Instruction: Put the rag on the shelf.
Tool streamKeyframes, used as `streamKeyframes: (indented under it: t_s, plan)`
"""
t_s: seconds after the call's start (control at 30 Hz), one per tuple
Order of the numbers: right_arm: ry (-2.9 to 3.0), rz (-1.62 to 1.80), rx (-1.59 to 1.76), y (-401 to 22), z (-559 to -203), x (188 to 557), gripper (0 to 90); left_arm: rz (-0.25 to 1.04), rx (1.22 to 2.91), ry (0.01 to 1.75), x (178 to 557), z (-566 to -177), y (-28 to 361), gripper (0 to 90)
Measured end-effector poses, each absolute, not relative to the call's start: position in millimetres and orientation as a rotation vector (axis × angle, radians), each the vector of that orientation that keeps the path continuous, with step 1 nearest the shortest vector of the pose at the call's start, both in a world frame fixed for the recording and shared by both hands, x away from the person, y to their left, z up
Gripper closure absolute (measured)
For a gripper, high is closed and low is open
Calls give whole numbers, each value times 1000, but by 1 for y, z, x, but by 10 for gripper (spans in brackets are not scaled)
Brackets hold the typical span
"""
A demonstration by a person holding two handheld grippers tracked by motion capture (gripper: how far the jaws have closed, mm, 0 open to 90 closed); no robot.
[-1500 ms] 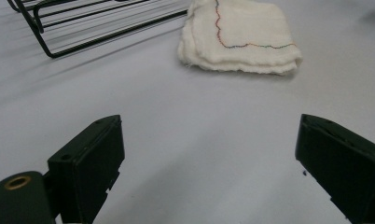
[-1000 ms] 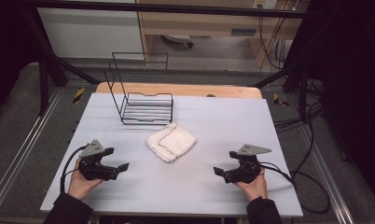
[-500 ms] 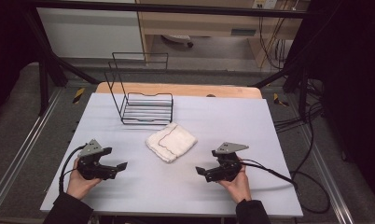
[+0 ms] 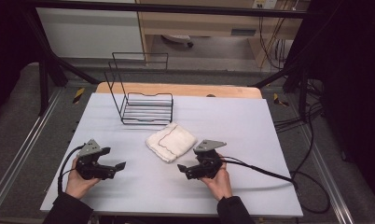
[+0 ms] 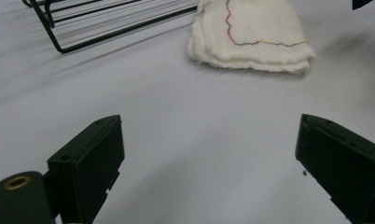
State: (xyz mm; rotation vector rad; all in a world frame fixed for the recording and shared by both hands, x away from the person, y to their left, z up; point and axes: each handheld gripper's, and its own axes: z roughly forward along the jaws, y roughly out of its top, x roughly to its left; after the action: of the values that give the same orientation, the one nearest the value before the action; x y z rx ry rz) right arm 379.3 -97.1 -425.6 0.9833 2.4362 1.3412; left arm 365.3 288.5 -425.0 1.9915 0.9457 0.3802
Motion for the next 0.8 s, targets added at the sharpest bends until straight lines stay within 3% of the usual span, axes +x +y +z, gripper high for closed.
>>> streamKeyframes:
  t_s: [0.17,0.47,0.8]
  plan:
    - [2472,1303,943,-78,-424,385,170,380,1993,947,365,-425,289,77]
    - [2512,1274,932,-54,-432,393,399,379,1992,948,365,-426,289,77]
    - [2517,1244,930,-41,-443,400,579,380,1993,947,365,-426,289,78]
